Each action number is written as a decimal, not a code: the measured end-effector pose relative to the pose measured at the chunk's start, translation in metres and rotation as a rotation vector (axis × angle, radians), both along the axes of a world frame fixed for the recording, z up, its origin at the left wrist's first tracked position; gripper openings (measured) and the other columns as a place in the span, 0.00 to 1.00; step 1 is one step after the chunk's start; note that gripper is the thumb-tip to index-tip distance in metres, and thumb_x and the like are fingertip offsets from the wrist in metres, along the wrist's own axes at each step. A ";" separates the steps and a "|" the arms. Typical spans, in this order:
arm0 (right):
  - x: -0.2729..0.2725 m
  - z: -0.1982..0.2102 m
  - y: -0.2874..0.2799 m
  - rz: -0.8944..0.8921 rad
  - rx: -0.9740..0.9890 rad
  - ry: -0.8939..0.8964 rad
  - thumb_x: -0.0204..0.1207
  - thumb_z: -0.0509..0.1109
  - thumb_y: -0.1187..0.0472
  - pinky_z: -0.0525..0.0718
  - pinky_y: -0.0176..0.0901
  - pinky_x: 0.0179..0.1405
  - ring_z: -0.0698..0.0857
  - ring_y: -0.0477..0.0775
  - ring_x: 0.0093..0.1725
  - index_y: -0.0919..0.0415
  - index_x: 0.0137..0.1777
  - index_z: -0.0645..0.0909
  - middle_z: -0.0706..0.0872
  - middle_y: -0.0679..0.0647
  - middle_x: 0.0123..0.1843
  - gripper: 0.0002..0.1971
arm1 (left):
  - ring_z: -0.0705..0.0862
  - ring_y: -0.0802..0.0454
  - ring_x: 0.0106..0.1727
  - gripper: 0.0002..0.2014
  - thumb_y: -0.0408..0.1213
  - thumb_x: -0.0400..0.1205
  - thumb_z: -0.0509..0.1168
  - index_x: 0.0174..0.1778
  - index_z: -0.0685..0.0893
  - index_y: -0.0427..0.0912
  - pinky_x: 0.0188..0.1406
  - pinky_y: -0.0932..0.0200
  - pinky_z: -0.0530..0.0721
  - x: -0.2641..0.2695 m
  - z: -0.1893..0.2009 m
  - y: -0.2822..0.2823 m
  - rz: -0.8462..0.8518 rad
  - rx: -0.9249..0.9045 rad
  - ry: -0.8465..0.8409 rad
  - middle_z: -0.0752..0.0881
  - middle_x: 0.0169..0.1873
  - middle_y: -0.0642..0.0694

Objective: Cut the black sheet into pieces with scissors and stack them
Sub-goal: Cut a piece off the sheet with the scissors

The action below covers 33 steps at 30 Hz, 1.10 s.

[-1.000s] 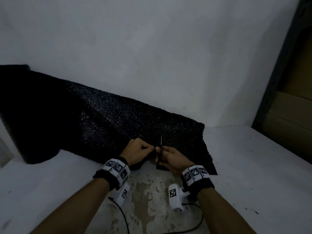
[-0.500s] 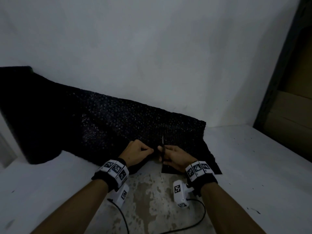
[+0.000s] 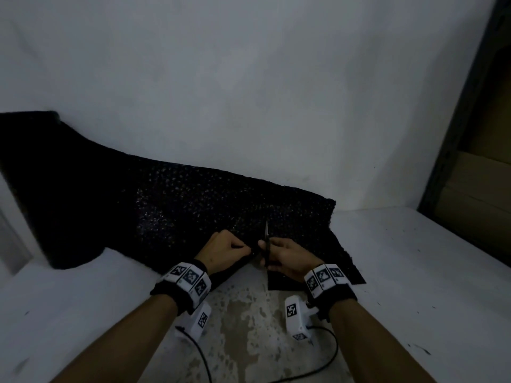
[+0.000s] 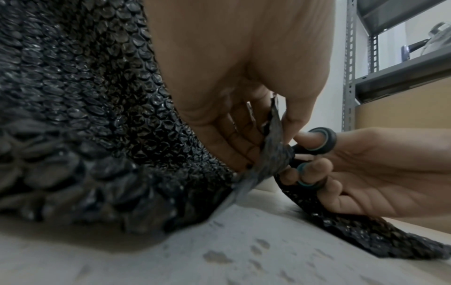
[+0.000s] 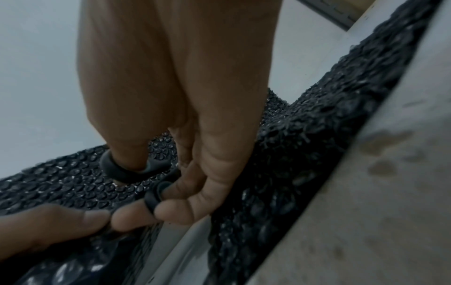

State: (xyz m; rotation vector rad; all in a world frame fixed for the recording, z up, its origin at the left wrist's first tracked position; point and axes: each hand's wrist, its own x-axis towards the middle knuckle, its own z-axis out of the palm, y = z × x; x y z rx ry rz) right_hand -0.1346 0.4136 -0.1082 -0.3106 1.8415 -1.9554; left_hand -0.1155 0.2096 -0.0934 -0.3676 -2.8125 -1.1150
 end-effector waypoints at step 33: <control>0.016 0.009 0.022 0.183 -0.144 0.100 0.82 0.71 0.57 0.82 0.41 0.46 0.84 0.47 0.44 0.63 0.67 0.80 0.86 0.48 0.44 0.16 | 0.83 0.38 0.61 0.17 0.57 0.86 0.60 0.52 0.87 0.51 0.83 0.31 0.49 -0.094 0.144 0.032 0.142 -0.540 0.182 0.88 0.47 0.43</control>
